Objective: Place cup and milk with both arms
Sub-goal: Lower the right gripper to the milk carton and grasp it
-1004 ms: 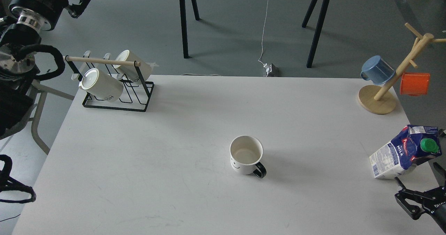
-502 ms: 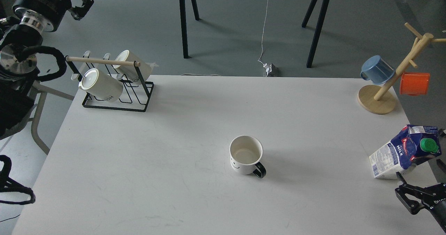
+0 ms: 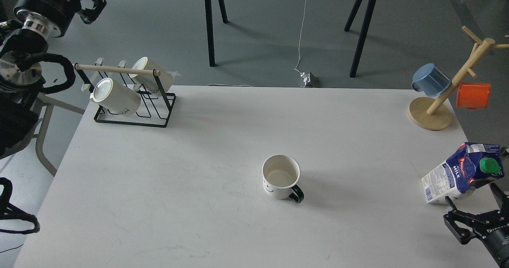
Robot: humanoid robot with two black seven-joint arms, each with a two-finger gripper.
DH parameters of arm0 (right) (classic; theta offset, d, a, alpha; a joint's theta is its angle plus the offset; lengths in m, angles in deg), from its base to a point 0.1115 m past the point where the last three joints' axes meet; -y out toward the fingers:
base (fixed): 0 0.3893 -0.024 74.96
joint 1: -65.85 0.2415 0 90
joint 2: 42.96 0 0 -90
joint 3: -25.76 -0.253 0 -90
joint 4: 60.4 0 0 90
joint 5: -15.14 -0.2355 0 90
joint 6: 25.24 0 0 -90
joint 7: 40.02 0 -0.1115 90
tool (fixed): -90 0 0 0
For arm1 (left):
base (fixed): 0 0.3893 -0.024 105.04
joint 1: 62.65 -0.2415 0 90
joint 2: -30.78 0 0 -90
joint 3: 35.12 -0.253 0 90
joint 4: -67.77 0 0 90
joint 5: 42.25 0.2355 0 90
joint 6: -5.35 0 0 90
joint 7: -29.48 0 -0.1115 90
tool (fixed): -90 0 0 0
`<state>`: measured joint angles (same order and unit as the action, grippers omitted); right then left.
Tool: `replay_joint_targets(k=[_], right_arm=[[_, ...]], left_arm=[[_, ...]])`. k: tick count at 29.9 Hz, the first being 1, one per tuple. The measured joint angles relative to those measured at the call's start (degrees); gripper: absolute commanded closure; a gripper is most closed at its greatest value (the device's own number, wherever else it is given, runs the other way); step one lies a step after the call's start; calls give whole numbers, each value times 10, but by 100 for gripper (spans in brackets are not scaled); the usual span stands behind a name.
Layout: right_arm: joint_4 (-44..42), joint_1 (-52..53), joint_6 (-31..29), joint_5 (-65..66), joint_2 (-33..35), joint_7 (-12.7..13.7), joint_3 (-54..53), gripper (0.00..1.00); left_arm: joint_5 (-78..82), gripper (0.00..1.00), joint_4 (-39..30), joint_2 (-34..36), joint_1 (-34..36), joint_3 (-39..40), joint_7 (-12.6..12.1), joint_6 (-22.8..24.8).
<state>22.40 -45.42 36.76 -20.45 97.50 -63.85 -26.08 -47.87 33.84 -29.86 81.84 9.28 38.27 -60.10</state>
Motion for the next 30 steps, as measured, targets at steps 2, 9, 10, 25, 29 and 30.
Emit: replay_joint_targets(k=[2, 9, 10, 25, 29, 30], right_arm=[[0, 0, 0, 0, 0, 0, -5, 0], [0, 3, 0, 0, -1, 0, -18, 0], [-1, 4, 0, 0, -2, 0, -19, 0], [-3, -3, 0, 2, -17, 0, -24, 0], [-7, -13, 0, 3, -15, 0, -25, 0], [-8, -14, 0, 3, -15, 0, -25, 0]], left_arm=[[0, 0, 0, 0, 0, -1, 0, 0], [0, 0, 0, 0, 0, -2, -1, 1], [0, 0, 0, 1, 0, -2, -1, 1], [0, 0, 0, 10, 1, -3, 0, 1], [0, 0, 0, 12, -1, -3, 0, 1], [0, 0, 0, 12, -1, -3, 0, 1]])
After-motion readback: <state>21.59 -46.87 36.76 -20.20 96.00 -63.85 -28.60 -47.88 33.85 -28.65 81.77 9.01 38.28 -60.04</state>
